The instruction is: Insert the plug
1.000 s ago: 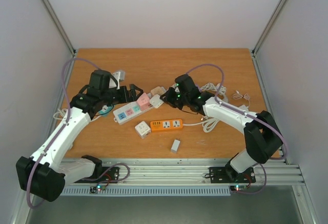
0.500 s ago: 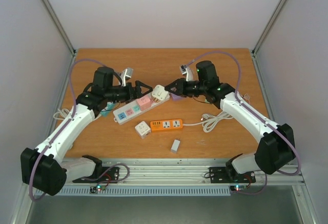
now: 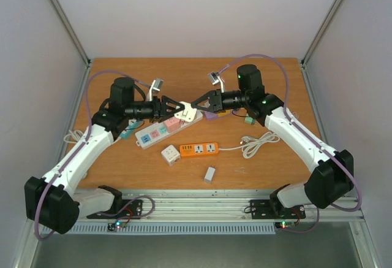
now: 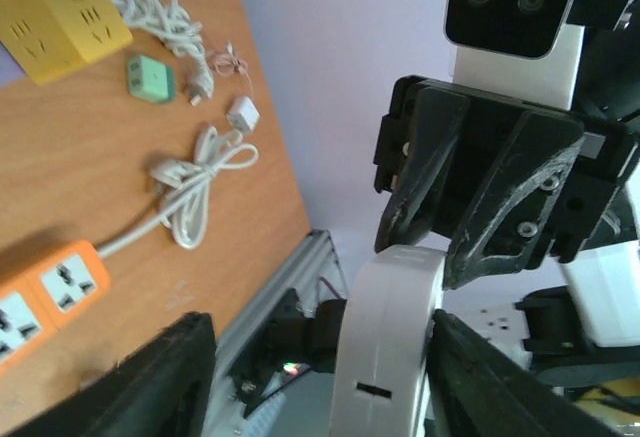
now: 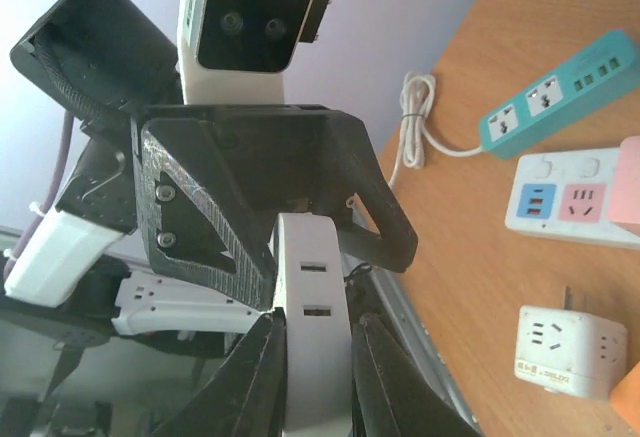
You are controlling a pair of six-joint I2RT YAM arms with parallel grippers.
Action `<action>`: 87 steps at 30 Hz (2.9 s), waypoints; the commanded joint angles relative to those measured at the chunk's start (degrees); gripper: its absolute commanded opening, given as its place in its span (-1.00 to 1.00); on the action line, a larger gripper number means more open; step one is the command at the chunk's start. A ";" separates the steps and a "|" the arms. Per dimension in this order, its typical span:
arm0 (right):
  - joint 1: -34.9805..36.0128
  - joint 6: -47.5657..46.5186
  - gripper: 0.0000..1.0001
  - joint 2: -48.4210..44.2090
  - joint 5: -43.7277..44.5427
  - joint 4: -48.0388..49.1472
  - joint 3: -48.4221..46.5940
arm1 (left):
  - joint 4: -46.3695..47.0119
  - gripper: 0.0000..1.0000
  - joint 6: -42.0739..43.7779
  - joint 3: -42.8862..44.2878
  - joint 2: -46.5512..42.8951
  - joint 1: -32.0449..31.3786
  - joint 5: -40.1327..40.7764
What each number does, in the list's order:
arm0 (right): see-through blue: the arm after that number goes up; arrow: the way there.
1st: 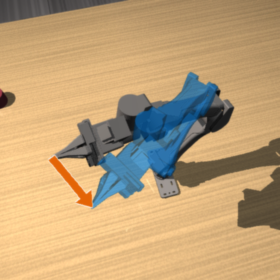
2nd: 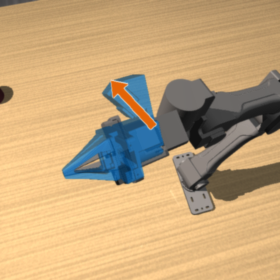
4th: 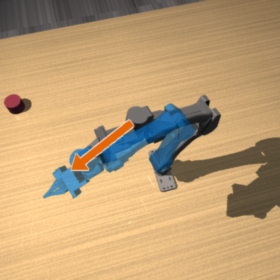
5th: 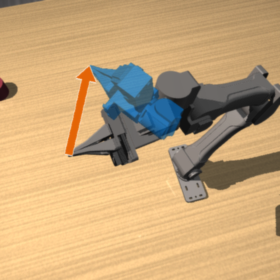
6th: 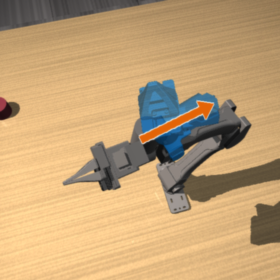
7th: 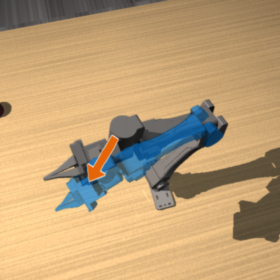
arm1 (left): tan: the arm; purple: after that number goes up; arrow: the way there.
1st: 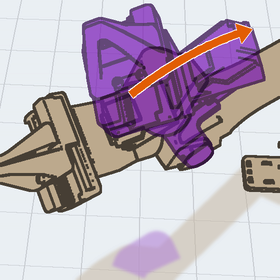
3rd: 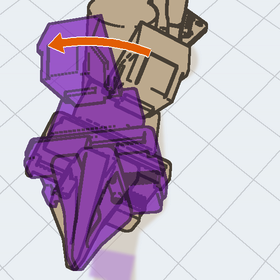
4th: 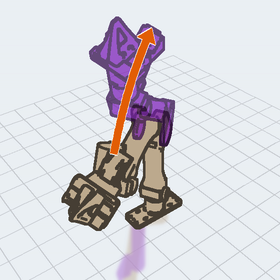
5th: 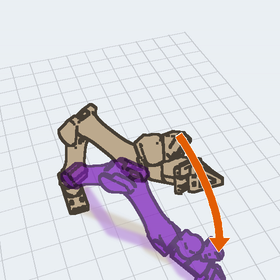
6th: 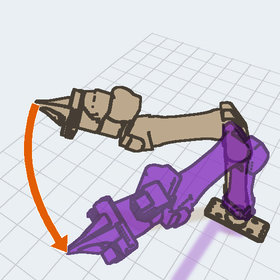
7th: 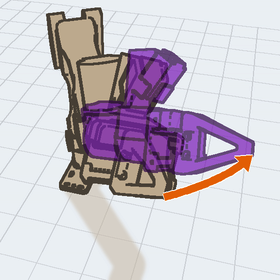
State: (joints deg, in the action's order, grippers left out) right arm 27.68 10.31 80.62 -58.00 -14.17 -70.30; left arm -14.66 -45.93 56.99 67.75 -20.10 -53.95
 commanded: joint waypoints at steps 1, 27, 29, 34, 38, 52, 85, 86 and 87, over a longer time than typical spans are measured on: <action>-0.13 0.05 -0.63 0.97 -5.61 0.55 -2.06 | 2.94 0.08 -0.68 -0.12 -0.45 -0.87 -5.16; 0.34 25.15 -0.06 -2.02 3.16 36.17 10.37 | 28.18 -0.99 -14.75 -3.93 -4.06 -1.23 5.57; 0.52 26.60 -0.12 -1.12 3.29 38.75 10.06 | 29.76 -0.99 -17.03 -4.69 -4.19 -1.28 5.28; 1.04 30.60 -0.43 1.35 2.99 44.99 9.73 | 34.44 -0.99 -20.93 -6.84 -5.02 -1.26 5.79; 1.15 32.09 -0.73 2.09 3.39 47.84 10.33 | 34.74 -0.99 -21.61 -6.72 -5.71 -1.28 5.85; 1.06 -22.22 -0.98 -0.75 -9.68 -0.17 1.96 | -27.56 0.64 31.92 15.92 -6.49 -1.49 5.33; 3.07 -60.16 -0.98 7.89 -8.49 -37.85 -20.83 | -40.38 -0.10 47.95 26.72 13.12 -13.44 6.17; 3.08 -60.06 -0.98 7.91 -8.60 -37.71 -20.84 | -40.37 -0.14 48.00 26.62 13.05 -13.52 6.05; 3.13 -59.94 -0.98 7.91 -8.81 -37.45 -20.92 | -40.36 -0.21 47.99 26.39 13.02 -13.56 6.04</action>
State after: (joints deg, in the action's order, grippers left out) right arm 29.76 -49.17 88.05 -64.12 -52.18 -88.99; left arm -54.94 2.20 82.21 80.34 -32.95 -46.46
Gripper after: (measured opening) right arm 0.172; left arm 0.437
